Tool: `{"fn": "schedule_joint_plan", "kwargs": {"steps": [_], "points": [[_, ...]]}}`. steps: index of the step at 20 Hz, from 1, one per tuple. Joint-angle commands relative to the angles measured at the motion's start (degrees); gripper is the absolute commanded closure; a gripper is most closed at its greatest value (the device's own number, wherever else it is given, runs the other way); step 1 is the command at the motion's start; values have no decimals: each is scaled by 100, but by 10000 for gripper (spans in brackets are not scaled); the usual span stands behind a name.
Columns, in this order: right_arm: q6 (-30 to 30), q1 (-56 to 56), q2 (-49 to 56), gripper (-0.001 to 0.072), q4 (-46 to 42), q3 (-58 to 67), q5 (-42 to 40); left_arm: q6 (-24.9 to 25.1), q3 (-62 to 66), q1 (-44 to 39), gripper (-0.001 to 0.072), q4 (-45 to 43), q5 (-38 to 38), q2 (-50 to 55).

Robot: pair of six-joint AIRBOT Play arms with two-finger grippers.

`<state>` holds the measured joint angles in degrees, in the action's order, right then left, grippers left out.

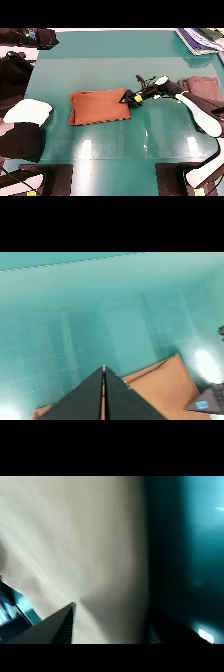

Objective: Fold the shirts.

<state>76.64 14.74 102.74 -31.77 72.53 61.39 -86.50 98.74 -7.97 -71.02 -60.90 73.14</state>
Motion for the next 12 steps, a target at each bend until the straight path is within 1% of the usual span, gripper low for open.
{"fn": "schedule_joint_plan", "kwargs": {"steps": [1, 2, 3, 5, 7, 11, 12], "points": [[-334, 470, 426, 406, 507, 509, -299, 2, 0, -131, 683, 57, -20, -4], [-367, 568, 474, 594, 466, 765, -330, 2, -2, -232, 683, 52, -17, -4], [-365, 601, 455, 692, 374, 973, -398, 4, 0, -348, 683, 50, 0, -4], [-328, 455, 299, 693, 4, 1342, -433, 35, 0, -595, 683, 46, 2, -4], [7, -31, -55, 692, -562, 1576, -428, 173, 0, -850, 683, 46, 4, -4], [616, -1705, -1029, 693, -1864, 1718, -264, 212, 0, -1187, 683, 48, 122, -4], [682, -2173, -1228, 693, -2022, 1718, -236, 210, 0, -1233, 683, 50, 186, -4]]}}
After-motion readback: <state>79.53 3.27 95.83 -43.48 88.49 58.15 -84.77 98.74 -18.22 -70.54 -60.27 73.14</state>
